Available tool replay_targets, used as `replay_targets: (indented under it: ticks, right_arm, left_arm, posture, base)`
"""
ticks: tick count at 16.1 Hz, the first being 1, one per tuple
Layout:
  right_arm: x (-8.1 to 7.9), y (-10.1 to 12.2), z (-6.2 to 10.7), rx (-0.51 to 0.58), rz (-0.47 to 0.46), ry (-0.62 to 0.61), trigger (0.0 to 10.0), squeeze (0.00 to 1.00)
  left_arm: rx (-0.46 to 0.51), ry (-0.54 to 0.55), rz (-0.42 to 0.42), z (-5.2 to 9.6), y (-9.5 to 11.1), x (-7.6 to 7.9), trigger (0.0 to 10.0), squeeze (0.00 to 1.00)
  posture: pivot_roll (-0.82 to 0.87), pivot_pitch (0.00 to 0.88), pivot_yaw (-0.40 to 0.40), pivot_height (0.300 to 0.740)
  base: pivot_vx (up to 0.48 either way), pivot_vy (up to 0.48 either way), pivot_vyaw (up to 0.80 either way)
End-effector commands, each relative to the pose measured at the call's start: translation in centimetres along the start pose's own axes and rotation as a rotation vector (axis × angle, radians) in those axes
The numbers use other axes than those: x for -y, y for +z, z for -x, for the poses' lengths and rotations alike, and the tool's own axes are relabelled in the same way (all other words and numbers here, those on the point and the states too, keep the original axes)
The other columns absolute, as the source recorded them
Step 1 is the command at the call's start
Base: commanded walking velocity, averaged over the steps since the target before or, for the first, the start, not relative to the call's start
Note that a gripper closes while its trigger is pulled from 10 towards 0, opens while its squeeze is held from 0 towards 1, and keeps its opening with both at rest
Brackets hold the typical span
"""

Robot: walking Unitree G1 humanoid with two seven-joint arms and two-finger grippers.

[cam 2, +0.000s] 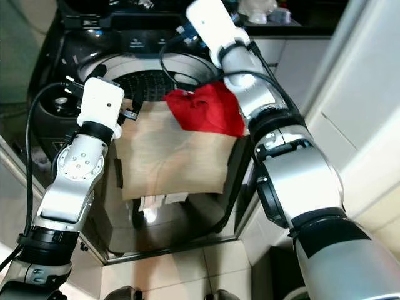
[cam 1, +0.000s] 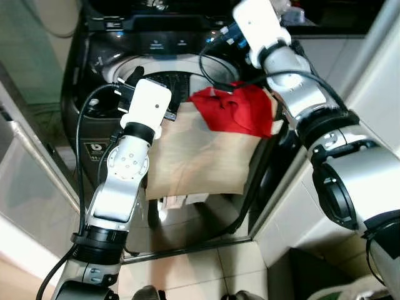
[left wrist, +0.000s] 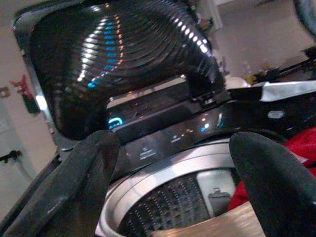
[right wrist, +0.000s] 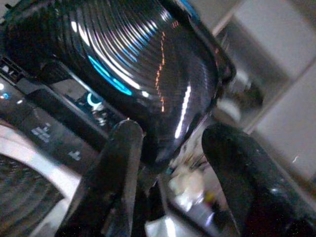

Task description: Clothes washing

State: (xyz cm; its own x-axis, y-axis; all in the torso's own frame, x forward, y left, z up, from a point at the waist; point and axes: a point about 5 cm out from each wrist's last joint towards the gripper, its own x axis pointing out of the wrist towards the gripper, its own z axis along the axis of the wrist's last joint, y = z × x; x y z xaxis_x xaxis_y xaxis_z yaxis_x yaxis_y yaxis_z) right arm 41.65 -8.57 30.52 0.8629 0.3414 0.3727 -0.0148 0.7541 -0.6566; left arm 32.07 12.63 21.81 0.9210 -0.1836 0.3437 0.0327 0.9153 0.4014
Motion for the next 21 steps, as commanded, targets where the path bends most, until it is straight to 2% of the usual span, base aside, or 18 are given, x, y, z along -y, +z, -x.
replay_targets:
  ticks: [1,2,3,4,5,6,7,10,11,15,16,17,18,19,21]
  right_arm:
    - [-0.4,-0.1,0.0,0.000,0.104,0.004,10.0,0.00]
    - [-0.6,-0.3,0.1,-0.017,0.081,0.003,10.0,0.00]
    - [-0.5,-0.6,0.1,-0.048,-0.091,-0.020,10.0,0.00]
    - [-0.6,-1.2,0.3,-0.089,-0.348,-0.045,10.0,0.00]
    - [-1.0,-1.8,0.6,-0.113,-0.515,-0.064,10.0,0.00]
    - [-1.5,-2.3,1.0,-0.117,-0.586,-0.076,10.0,0.00]
    - [-2.0,-2.7,1.5,-0.110,-0.610,-0.083,10.0,1.00]
    - [-4.0,-5.1,3.7,-0.156,-0.715,-0.103,10.0,1.00]
    - [-4.5,-5.8,4.6,-0.146,-0.722,-0.123,10.0,1.00]
    - [-4.2,-6.4,6.8,-0.106,-0.669,-0.185,10.0,1.00]
    - [-4.2,-6.7,7.8,-0.106,-0.659,-0.203,10.0,1.00]
    - [-4.6,-7.8,9.1,-0.154,-0.651,-0.211,10.0,1.00]
    - [-4.7,-8.2,9.3,-0.178,-0.659,-0.218,10.0,1.00]
    - [-4.7,-9.4,10.3,-0.245,-0.720,-0.251,10.0,1.00]
    - [-5.1,-9.7,11.1,-0.312,-0.822,-0.230,10.0,1.00]
  left_arm:
    - [0.003,0.016,-0.005,0.0,0.3,-0.2,10.0,0.00]
    - [0.005,0.012,-0.005,0.0,0.3,0.0,10.0,0.00]
    - [0.004,0.013,-0.006,-0.1,0.4,0.0,10.0,0.00]
    - [-0.002,0.011,-0.004,-0.1,0.3,0.1,10.0,0.00]
    - [-0.006,0.007,-0.002,0.0,0.2,0.2,10.0,0.00]
    - [-0.006,0.006,0.000,0.1,0.2,0.3,10.0,0.00]
    - [-0.007,0.006,0.002,0.2,0.2,0.3,10.0,0.00]
    - [-0.011,0.004,0.005,0.2,0.1,0.3,10.0,0.00]
    - [-0.007,0.001,0.010,0.1,0.1,0.5,10.0,0.00]
    - [-0.006,-0.002,0.009,0.1,0.1,0.4,10.0,0.00]
    - [-0.005,-0.005,0.009,0.1,0.1,0.5,10.0,0.00]
    - [-0.003,-0.012,0.009,0.0,0.1,0.7,10.0,0.00]
    - [-0.003,-0.014,0.010,0.0,0.1,0.7,10.0,0.00]
    - [0.003,-0.019,0.010,-0.1,0.2,0.7,10.0,0.00]
    - [0.005,-0.022,0.010,-0.1,0.2,0.8,10.0,0.00]
  posture:
    - [0.05,0.000,-0.056,0.740]
    - [0.05,0.000,-0.061,0.740]
    - [0.04,0.000,-0.061,0.740]
    - [0.04,0.000,-0.063,0.740]
    - [0.04,0.000,-0.064,0.740]
    - [0.03,0.000,-0.061,0.740]
    - [0.02,0.000,-0.061,0.740]
    - [0.01,0.000,-0.061,0.740]
    - [0.00,0.000,-0.059,0.740]
    - [0.00,0.000,-0.057,0.740]
    - [-0.01,0.000,-0.054,0.740]
    - [-0.02,0.000,-0.050,0.740]
    - [-0.02,0.000,-0.050,0.740]
    - [-0.02,0.000,-0.048,0.740]
    - [-0.02,0.000,-0.048,0.740]
  base:
    - [0.000,0.000,0.00]
    - [0.000,0.000,0.00]
    - [0.000,0.000,0.00]
    - [0.000,0.000,0.00]
    - [0.000,0.000,0.00]
    - [0.000,0.000,0.00]
    - [0.000,0.000,0.00]
    - [0.000,0.000,0.00]
    - [0.000,0.000,0.00]
    - [0.000,0.000,0.00]
    - [0.000,0.000,0.00]
    - [0.000,0.000,0.00]
    - [0.000,0.000,0.00]
    - [0.000,0.000,0.00]
    - [0.000,0.000,0.00]
